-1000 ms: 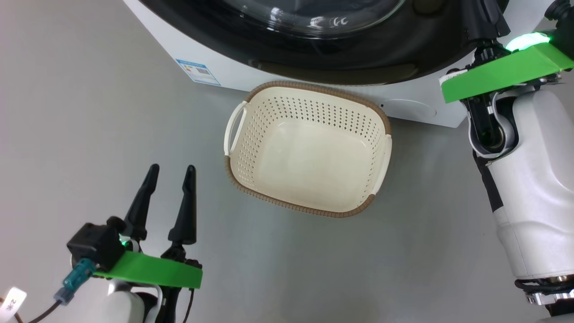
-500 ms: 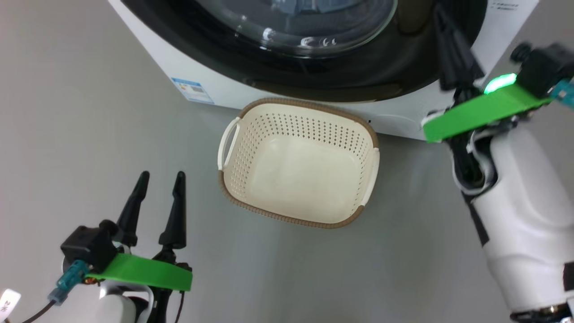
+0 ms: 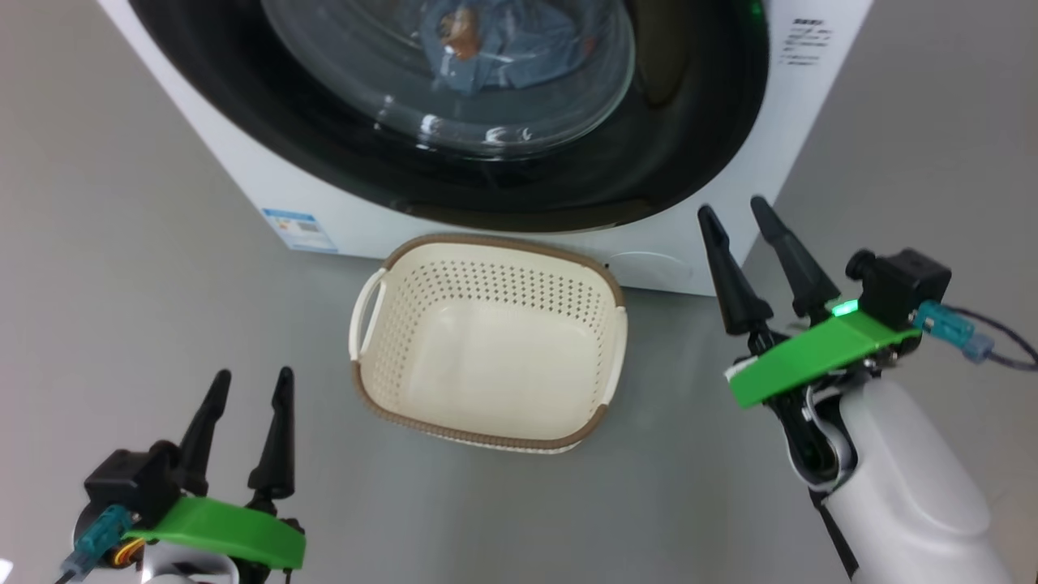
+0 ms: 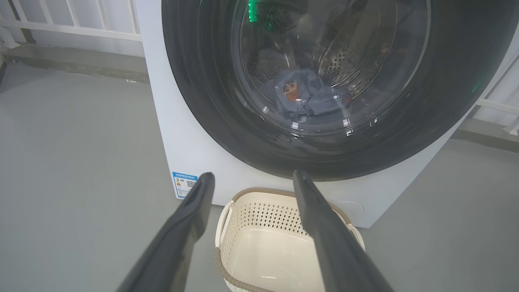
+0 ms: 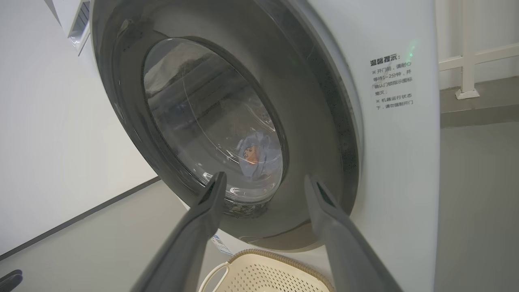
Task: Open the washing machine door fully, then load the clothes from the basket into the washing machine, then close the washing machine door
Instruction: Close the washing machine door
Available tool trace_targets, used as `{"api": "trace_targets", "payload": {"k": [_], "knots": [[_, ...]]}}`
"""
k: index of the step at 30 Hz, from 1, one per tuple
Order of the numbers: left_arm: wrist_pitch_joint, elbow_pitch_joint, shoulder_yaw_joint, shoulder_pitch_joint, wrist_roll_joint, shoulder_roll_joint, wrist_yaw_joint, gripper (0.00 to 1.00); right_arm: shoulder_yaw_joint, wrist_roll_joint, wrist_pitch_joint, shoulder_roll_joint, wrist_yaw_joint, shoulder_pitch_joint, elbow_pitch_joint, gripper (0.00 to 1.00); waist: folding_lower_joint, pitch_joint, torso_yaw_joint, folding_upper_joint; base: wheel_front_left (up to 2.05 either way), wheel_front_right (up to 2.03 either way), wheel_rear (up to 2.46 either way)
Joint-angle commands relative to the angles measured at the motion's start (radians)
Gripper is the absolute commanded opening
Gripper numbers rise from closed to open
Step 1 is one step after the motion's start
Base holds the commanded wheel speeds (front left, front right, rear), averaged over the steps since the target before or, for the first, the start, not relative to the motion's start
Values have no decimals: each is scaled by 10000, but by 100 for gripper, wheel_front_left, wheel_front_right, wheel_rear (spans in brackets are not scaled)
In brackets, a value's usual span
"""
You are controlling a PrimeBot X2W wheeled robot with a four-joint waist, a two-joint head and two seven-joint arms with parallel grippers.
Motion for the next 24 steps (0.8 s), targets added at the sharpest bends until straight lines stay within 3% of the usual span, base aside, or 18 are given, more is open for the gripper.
{"api": "trace_targets", "payload": {"k": [1,12,24], "knots": [[-63,-126,389,16,-69,346,-16,100,227,29,-46,143,-13,237,-293,100,0,-364,-385,0,0,0,0],[-63,116,667,372,-189,701,-16,100,-229,6,-46,39,-13,1618,-462,100,0,-912,-1387,0,0,0,0],[-63,82,1146,683,106,709,-16,100,-619,-48,-46,-85,-13,2642,-760,100,0,-1143,-2248,0,0,0,0]]}}
